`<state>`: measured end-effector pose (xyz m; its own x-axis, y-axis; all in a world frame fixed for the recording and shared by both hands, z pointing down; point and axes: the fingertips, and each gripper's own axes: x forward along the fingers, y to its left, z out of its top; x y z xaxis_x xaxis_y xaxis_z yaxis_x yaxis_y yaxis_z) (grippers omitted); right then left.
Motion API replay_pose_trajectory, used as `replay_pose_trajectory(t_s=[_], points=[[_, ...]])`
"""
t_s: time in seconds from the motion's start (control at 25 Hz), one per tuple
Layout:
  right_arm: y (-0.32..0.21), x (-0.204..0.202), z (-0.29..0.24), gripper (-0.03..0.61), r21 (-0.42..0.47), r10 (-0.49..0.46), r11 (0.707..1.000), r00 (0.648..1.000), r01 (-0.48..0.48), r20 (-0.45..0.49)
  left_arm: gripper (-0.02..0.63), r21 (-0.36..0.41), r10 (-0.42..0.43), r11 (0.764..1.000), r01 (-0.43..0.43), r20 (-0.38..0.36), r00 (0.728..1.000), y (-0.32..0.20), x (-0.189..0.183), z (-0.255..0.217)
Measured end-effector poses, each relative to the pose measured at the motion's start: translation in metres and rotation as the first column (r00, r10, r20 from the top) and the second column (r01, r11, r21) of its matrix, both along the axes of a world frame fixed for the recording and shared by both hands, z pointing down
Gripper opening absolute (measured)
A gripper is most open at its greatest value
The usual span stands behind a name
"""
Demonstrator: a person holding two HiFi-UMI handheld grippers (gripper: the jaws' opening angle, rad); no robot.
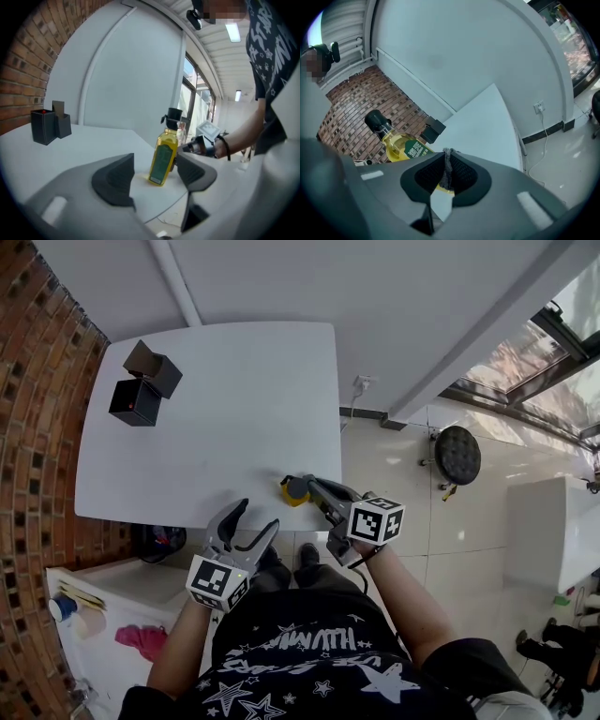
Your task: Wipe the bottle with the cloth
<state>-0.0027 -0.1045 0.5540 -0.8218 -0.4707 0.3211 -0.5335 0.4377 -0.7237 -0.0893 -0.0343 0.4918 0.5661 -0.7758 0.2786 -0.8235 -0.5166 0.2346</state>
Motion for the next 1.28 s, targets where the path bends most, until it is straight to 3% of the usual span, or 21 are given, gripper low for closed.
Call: replay_pose_trajectory(t_s=[0.08,0.24,0.6,0.8,0.88,1.04,1.28], points=[[0.001,-0.001,0.006,0.037,0.013,-0.006,1.000,0.999,0.006,-0.042,0.240,0.020,-0.025,1.000,0.025,0.000,1.000,0.002,-0.003,-0.009],[0.000,-0.004,0.013,0.037,0.032,-0.013,0.999,0.995,0.017,-0.104,0.196,0.043,-0.062,0.997,0.062,-0.011,0.998,0.003,-0.007,-0.027],[-0.003,0.015,0.010,0.037,0.050,0.050,0.998,0.990,-0.043,-0.129,0.069,0.106,-0.138,0.985,0.140,-0.023,0.990,0.003,-0.020,-0.054],[-0.012,0.035,-0.050,0.037,0.190,0.124,0.976,0.989,-0.108,-0.077,0.005,0.148,-0.209,0.968,0.204,0.023,0.978,-0.003,-0.040,-0.052],[-0.014,0.040,-0.090,0.037,0.312,0.158,0.941,0.986,-0.132,-0.059,0.005,0.157,-0.241,0.959,0.236,0.015,0.970,-0.005,-0.047,-0.056],[-0.007,0.036,-0.150,0.037,0.563,0.184,0.822,0.975,-0.084,-0.125,0.003,0.162,-0.273,0.949,0.271,-0.008,0.962,-0.011,-0.052,-0.071],[0.016,0.023,-0.188,0.037,0.718,0.216,0.696,0.957,-0.010,-0.196,0.003,0.207,-0.246,0.949,0.237,0.020,0.969,-0.021,-0.046,-0.081]])
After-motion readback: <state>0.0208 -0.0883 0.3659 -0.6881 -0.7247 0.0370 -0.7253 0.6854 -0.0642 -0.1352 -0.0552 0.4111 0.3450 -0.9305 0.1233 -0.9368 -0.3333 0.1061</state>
